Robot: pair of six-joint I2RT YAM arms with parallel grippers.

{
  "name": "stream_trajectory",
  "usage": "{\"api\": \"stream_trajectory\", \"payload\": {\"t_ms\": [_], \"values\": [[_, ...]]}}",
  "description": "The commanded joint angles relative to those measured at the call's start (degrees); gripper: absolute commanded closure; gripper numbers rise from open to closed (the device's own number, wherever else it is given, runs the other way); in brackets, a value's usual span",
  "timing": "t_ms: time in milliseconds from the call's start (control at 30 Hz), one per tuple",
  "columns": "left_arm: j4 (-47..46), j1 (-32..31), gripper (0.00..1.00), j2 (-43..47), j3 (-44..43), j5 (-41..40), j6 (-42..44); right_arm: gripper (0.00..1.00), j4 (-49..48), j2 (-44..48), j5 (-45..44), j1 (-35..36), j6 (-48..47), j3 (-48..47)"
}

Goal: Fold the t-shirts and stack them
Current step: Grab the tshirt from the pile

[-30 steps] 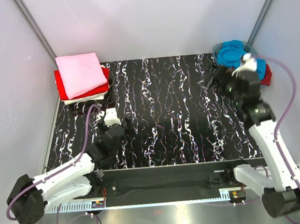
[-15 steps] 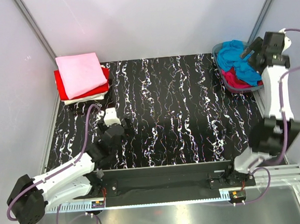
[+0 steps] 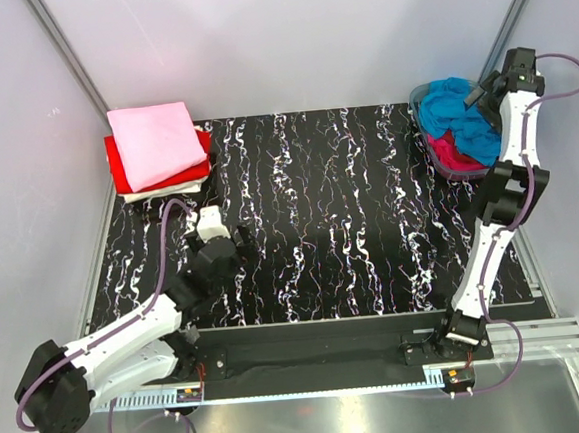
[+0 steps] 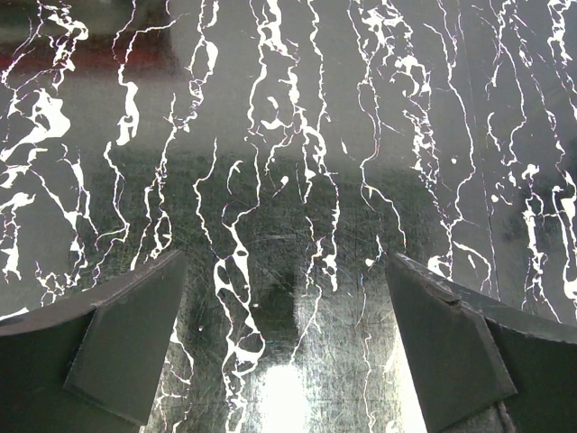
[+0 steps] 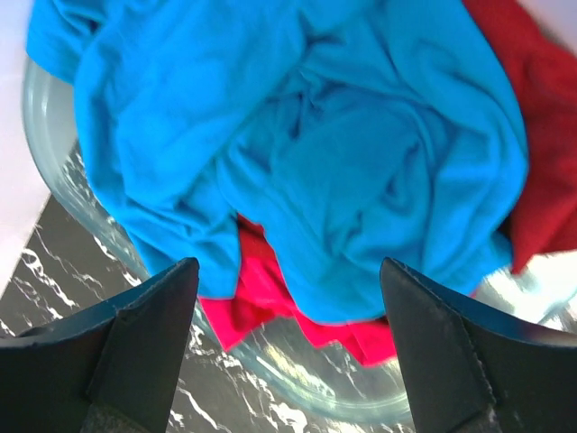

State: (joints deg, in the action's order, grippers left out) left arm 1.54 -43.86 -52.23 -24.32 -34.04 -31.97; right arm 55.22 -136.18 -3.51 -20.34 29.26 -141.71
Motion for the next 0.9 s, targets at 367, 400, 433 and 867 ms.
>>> {"api": "stream_trajectory", "payload": {"t_ms": [367, 400, 433, 867], "values": [[-3.48, 1.49, 0.01, -0.94, -1.44, 2.05, -1.17, 0.25, 2.87, -10.15, 2.8, 0.21, 0.89, -11.74], [-3.56, 1.58, 0.01, -0.95, -1.52, 2.05, -1.17, 0.29, 2.79, -10.51, 3.33, 0.04, 1.15, -12.97], [-3.56, 1.58, 0.01, -1.12, -1.52, 2.14, -1.08, 0.33, 2.61, -10.68, 4.64, -0.05, 1.33, -13.24], [-4.61, 3.16, 0.01, -0.69, -0.74, 4.06, -1.17, 1.0, 2.0, -4.9, 12.63, 0.56, 2.74, -15.09]]}}
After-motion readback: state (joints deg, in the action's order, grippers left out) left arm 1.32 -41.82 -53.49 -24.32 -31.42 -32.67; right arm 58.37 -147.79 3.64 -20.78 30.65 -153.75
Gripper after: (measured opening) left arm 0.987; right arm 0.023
